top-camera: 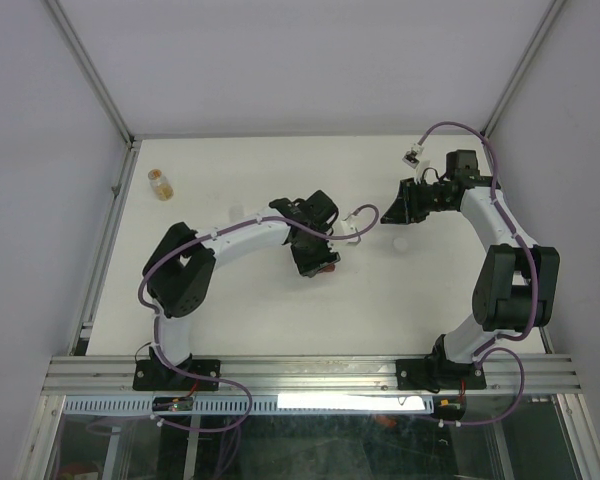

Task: Sort the pills into containers

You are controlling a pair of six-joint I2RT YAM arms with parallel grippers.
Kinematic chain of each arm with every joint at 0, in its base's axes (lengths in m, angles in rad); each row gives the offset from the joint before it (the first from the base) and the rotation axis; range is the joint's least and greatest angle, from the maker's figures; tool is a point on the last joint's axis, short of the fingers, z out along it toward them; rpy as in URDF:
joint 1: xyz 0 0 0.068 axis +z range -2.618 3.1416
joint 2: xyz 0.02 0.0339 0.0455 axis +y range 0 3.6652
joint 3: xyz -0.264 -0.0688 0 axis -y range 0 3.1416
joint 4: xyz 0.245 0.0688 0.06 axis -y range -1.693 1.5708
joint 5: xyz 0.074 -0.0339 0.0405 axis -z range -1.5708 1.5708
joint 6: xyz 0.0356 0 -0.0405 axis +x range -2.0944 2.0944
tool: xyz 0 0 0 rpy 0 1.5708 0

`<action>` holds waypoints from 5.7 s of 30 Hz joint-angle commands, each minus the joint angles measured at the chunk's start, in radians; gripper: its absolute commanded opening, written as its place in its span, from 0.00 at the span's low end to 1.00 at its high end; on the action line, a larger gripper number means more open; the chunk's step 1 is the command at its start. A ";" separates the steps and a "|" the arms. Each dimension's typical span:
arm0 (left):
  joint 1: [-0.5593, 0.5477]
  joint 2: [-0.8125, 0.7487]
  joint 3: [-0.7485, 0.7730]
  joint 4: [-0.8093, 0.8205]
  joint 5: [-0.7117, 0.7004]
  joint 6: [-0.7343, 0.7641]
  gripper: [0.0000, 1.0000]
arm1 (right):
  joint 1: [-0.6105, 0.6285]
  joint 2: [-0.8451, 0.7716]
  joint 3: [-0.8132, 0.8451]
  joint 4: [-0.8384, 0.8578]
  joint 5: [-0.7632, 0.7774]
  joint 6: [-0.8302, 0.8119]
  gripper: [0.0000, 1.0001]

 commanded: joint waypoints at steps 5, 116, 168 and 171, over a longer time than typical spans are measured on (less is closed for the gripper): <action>-0.010 0.036 0.094 -0.066 -0.014 -0.018 0.00 | -0.011 -0.050 0.026 -0.003 -0.030 -0.012 0.33; -0.089 0.191 0.359 -0.486 -0.338 -0.083 0.02 | -0.036 -0.061 0.029 -0.024 -0.089 -0.027 0.33; -0.061 -0.042 0.159 -0.255 -0.271 -0.114 0.00 | -0.037 -0.046 0.022 -0.011 -0.063 -0.020 0.33; -0.054 -0.145 0.074 -0.137 -0.233 -0.111 0.00 | -0.037 -0.046 0.020 -0.007 -0.059 -0.017 0.33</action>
